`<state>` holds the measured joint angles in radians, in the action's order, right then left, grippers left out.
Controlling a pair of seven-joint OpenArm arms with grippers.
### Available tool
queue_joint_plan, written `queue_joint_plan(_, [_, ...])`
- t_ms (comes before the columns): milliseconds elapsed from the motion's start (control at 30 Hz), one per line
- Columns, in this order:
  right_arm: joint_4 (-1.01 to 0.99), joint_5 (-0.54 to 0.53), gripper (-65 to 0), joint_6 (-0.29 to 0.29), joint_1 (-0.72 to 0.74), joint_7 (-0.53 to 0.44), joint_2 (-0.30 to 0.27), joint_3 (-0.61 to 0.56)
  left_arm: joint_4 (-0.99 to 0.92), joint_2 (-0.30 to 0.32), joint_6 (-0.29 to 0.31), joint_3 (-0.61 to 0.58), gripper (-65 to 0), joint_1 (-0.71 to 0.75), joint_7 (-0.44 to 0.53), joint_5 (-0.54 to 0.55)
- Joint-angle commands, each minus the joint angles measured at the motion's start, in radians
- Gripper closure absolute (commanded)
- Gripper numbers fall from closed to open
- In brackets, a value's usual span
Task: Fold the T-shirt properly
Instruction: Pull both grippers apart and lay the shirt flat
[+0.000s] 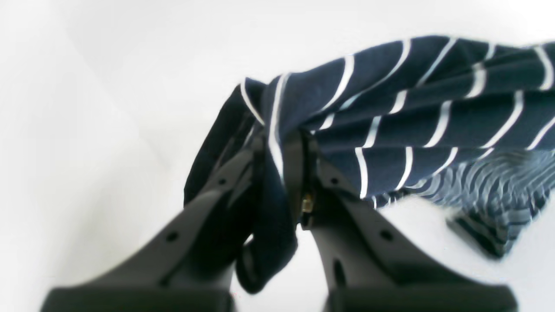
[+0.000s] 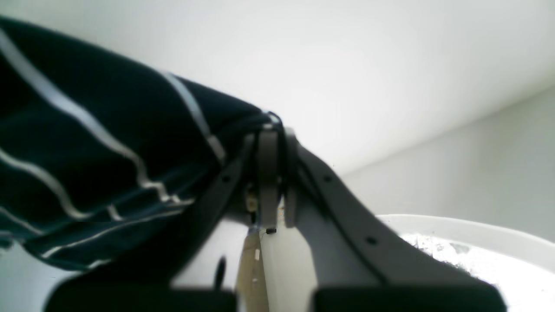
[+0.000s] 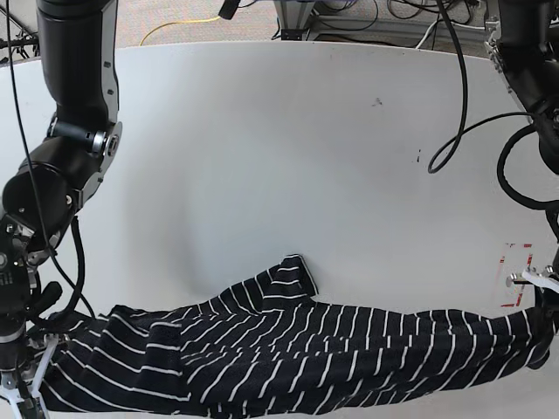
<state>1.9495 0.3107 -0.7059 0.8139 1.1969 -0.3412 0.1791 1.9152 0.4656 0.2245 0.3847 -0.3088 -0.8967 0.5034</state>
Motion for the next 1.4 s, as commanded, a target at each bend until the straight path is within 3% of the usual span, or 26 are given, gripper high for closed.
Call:
queue_joint_plan(0, [0.026,0.012,0.0,0.008,-0.021,-0.004,-0.005,0.044,0.01,0.011,-0.01,0.012,0.0,0.023,0.017,-0.018])
queue_joint_plan(200, [0.07,0.009,0.0,0.008,-0.259,-0.009,0.029,0.138,0.01,-0.038,-0.009,0.029,0.0,0.205,0.018,-0.016])
queue_joint_plan(267, [0.07,-0.002,0.0,0.008,-0.347,-0.009,0.069,0.178,0.01,-0.058,-0.009,0.03,0.0,0.267,0.018,-0.016])
queue_joint_plan(567, [0.069,-0.121,0.0,0.008,-0.657,-0.009,0.162,0.348,-0.085,-0.06,-0.009,0.035,0.0,0.465,0.021,-0.016])
queue_joint_plan(767, [0.066,-0.221,0.0,0.008,-0.827,-0.009,0.166,0.389,-0.185,-0.055,-0.009,0.035,0.0,0.578,0.132,-0.016])
queue_joint_plan(1133, [0.027,-0.249,0.0,0.008,-1.0,-0.009,0.227,0.391,-0.265,-0.054,-0.004,0.029,0.0,0.659,0.146,-0.018])
queue_joint_plan(1367, [-0.032,-0.249,0.0,0.008,-1.034,-0.044,0.236,0.392,-0.331,-0.054,0.065,0.035,0.0,0.67,0.146,-0.019])
